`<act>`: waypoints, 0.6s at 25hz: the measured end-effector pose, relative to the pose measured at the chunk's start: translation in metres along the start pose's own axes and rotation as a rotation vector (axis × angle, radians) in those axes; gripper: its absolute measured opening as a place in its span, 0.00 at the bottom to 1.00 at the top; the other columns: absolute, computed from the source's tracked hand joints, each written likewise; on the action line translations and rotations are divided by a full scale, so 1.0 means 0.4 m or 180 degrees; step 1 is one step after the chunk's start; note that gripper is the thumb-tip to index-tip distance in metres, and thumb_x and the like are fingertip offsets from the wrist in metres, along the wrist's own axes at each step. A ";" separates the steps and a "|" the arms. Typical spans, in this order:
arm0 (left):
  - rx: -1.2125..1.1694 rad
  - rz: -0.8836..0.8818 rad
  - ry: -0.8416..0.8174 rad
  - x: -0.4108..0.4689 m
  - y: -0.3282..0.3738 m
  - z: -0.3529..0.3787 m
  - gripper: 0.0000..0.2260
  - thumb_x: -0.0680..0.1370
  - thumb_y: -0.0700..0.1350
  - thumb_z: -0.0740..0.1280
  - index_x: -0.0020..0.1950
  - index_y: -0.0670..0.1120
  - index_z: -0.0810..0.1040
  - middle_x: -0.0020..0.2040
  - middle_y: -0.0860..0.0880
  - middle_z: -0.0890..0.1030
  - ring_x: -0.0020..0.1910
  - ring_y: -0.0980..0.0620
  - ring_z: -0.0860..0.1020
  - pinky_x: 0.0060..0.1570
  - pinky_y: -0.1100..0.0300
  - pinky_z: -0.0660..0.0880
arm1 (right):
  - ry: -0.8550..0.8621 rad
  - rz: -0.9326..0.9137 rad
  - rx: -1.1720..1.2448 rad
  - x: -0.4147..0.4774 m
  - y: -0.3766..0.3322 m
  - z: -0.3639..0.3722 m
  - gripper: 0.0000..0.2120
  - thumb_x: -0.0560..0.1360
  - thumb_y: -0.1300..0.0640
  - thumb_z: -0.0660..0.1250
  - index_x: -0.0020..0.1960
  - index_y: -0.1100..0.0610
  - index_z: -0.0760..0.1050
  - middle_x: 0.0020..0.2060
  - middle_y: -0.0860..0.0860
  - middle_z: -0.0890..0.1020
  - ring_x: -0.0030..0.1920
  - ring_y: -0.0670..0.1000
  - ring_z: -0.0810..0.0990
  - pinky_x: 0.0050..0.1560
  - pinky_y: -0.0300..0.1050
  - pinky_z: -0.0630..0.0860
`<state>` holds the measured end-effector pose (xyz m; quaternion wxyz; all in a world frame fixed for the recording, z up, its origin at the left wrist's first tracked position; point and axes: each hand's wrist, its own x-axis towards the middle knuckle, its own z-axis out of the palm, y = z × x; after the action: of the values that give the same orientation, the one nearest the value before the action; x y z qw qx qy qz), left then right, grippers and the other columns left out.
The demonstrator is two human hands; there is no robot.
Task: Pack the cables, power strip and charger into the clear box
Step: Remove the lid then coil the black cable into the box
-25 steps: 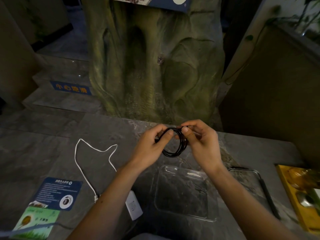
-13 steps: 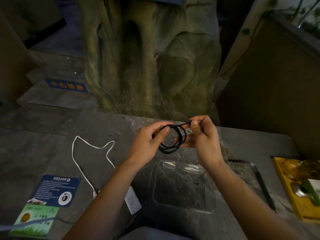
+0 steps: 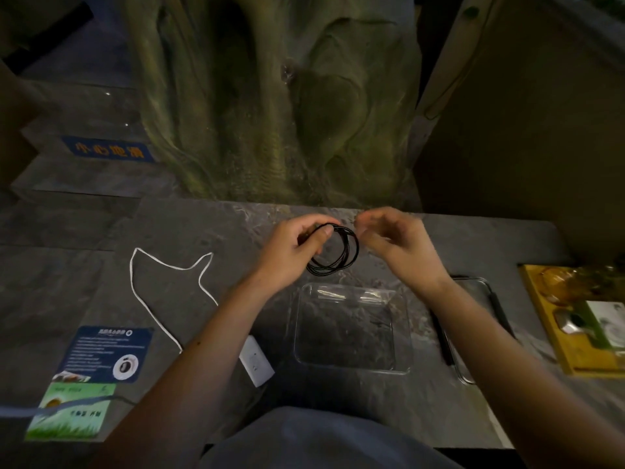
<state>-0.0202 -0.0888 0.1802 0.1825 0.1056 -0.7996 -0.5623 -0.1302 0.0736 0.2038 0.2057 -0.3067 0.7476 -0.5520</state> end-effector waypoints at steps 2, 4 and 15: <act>0.0014 -0.0037 -0.0269 0.000 -0.006 0.025 0.09 0.80 0.42 0.64 0.53 0.55 0.79 0.32 0.57 0.79 0.33 0.62 0.75 0.39 0.66 0.72 | -0.0215 -0.0029 -0.0438 -0.006 0.021 -0.004 0.09 0.74 0.61 0.71 0.54 0.58 0.80 0.44 0.49 0.85 0.47 0.45 0.84 0.52 0.42 0.78; -0.0007 -0.0109 -0.0384 -0.002 -0.014 0.041 0.08 0.80 0.42 0.64 0.55 0.53 0.79 0.34 0.57 0.80 0.34 0.61 0.76 0.40 0.66 0.73 | -0.0280 0.0021 -0.0479 -0.013 0.040 -0.009 0.08 0.74 0.60 0.71 0.54 0.56 0.80 0.42 0.49 0.86 0.44 0.45 0.84 0.50 0.43 0.79; -0.0343 -0.0781 -0.0421 -0.012 -0.078 0.139 0.03 0.79 0.44 0.66 0.51 0.50 0.78 0.37 0.52 0.81 0.37 0.61 0.79 0.41 0.68 0.73 | -0.0372 0.0605 0.0078 -0.057 0.163 -0.031 0.04 0.76 0.64 0.67 0.46 0.58 0.80 0.37 0.58 0.81 0.37 0.54 0.77 0.41 0.48 0.74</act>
<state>-0.0397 -0.0500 0.1335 0.0647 0.1553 -0.7596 -0.6282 -0.1366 0.1110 0.1448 0.3041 -0.2635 0.7533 -0.5202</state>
